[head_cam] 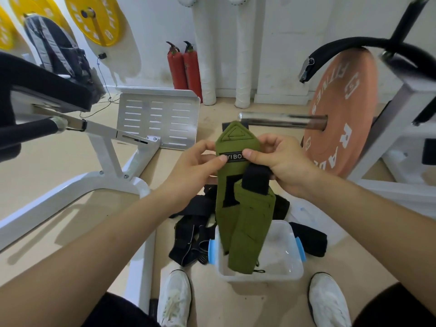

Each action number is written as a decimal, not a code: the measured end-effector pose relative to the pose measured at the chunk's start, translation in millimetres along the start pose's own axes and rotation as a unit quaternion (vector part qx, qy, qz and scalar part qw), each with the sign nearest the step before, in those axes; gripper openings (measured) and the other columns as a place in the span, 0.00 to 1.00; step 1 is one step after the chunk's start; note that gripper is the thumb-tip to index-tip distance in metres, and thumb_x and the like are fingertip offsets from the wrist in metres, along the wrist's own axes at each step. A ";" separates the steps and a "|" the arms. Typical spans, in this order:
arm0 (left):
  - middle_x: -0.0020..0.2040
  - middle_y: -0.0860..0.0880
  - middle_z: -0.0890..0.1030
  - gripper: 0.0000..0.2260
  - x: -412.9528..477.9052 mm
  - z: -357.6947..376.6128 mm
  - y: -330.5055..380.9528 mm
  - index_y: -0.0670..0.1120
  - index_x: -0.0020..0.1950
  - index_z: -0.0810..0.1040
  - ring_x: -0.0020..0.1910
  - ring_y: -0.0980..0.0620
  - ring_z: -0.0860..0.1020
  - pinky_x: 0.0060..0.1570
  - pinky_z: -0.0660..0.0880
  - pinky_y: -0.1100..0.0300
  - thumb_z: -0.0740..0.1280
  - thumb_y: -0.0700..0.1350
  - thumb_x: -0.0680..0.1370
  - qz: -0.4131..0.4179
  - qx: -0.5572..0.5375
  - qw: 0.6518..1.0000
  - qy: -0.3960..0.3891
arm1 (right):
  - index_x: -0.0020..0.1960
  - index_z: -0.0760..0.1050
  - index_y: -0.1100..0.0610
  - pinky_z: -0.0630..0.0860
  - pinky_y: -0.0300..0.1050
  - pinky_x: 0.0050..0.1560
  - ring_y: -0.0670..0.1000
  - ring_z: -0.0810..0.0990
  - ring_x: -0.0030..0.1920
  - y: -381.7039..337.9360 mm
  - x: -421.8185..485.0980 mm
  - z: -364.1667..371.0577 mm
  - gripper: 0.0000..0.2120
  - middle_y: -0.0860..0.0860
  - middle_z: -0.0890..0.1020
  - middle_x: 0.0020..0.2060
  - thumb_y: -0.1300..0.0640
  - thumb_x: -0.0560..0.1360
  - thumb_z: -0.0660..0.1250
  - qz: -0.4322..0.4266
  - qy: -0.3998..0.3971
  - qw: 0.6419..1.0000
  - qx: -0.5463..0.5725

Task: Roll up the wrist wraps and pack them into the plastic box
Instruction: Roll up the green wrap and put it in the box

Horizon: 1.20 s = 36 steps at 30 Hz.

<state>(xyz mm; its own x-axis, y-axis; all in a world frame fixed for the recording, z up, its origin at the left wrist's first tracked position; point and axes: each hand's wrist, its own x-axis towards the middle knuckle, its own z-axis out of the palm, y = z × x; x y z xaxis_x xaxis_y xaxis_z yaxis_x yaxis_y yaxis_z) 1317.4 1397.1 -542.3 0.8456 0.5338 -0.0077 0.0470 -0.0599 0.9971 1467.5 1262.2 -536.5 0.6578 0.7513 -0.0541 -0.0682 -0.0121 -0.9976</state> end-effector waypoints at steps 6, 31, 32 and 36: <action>0.43 0.49 0.87 0.13 5.0 9.0 1.8 0.46 0.63 0.69 0.43 0.50 0.86 0.38 0.82 0.57 0.68 0.36 0.82 0.068 -0.022 0.991 0.110 | 0.53 0.77 0.59 0.67 0.39 0.22 0.48 0.78 0.30 -5.9 -3.0 -6.6 0.10 0.56 0.82 0.38 0.64 0.74 0.74 -0.007 0.072 0.996 0.049; 0.71 0.48 0.78 0.23 15.1 5.4 8.0 0.48 0.79 0.66 0.62 0.47 0.82 0.56 0.80 0.47 0.57 0.33 0.85 0.009 -0.086 0.995 -0.050 | 0.48 0.87 0.55 0.77 0.35 0.41 0.47 0.80 0.35 -7.7 -17.2 -13.2 0.08 0.43 0.82 0.40 0.66 0.72 0.76 -0.264 -0.072 0.900 -0.339; 0.70 0.48 0.78 0.23 15.1 5.7 8.1 0.48 0.79 0.66 0.63 0.47 0.82 0.56 0.80 0.46 0.56 0.33 0.85 0.007 -0.088 0.995 -0.054 | 0.49 0.87 0.55 0.75 0.34 0.41 0.47 0.79 0.35 -7.7 -16.8 -12.7 0.08 0.43 0.82 0.40 0.65 0.72 0.76 -0.269 -0.067 0.896 -0.347; 0.69 0.48 0.79 0.23 14.4 6.1 10.6 0.49 0.78 0.67 0.63 0.46 0.82 0.60 0.79 0.43 0.56 0.33 0.85 0.012 -0.072 0.995 -0.061 | 0.48 0.84 0.52 0.71 0.31 0.38 0.43 0.74 0.33 -9.0 -12.3 -12.8 0.08 0.43 0.79 0.35 0.64 0.72 0.76 -0.239 -0.050 0.902 -0.357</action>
<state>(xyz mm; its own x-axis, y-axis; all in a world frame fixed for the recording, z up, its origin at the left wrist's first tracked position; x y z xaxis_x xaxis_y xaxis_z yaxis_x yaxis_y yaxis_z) 1333.3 1399.0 -532.3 0.9045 0.4261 0.0163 -0.0438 0.0547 0.9975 1469.7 1244.7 -527.5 0.4112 0.8384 0.3576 0.7282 -0.0662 -0.6822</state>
